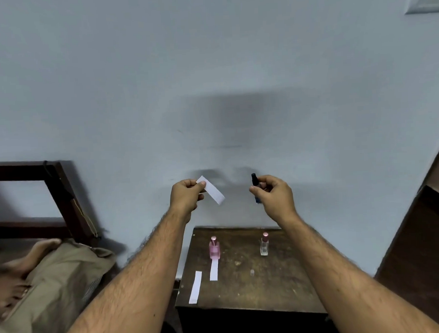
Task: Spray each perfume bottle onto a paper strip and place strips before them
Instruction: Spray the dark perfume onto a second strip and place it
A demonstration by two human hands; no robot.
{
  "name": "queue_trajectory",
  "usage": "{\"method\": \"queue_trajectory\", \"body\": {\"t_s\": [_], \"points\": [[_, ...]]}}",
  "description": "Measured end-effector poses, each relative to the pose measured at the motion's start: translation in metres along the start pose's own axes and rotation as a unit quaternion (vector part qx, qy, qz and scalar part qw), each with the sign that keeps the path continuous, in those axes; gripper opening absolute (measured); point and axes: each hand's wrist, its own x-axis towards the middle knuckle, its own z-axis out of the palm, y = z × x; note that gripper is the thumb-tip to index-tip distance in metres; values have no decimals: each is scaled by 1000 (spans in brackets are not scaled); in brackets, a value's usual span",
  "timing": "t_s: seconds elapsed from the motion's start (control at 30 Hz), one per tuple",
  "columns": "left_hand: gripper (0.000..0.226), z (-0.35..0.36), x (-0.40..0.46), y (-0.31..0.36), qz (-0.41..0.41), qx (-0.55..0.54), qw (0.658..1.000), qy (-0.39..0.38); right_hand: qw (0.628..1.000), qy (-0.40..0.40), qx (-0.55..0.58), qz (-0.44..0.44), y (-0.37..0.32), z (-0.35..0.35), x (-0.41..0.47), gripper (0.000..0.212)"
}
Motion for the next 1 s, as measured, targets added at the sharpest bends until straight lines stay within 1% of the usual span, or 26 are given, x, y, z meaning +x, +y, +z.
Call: {"method": "queue_trajectory", "body": {"t_s": [0.1,0.3,0.43,0.6,0.9,1.0], "points": [[7,-2,5,-22,-17,7,1000,2,1000,2,-7,9,15,10,-2,18],[7,4,11,-72,-57,19,998,-10,998,-6,-49,42,49,30,-7,22],[10,10,15,-116,-82,41,996,-18,992,-21,-106,62,80,48,-9,24],[7,13,20,-160,-101,76,991,-49,980,-48,-174,80,114,70,-8,17],[8,21,35,-215,-120,123,982,-82,958,-98,-241,125,172,111,1,8],[8,25,41,-232,-121,143,978,-94,949,-120,-261,127,188,123,3,12]]}}
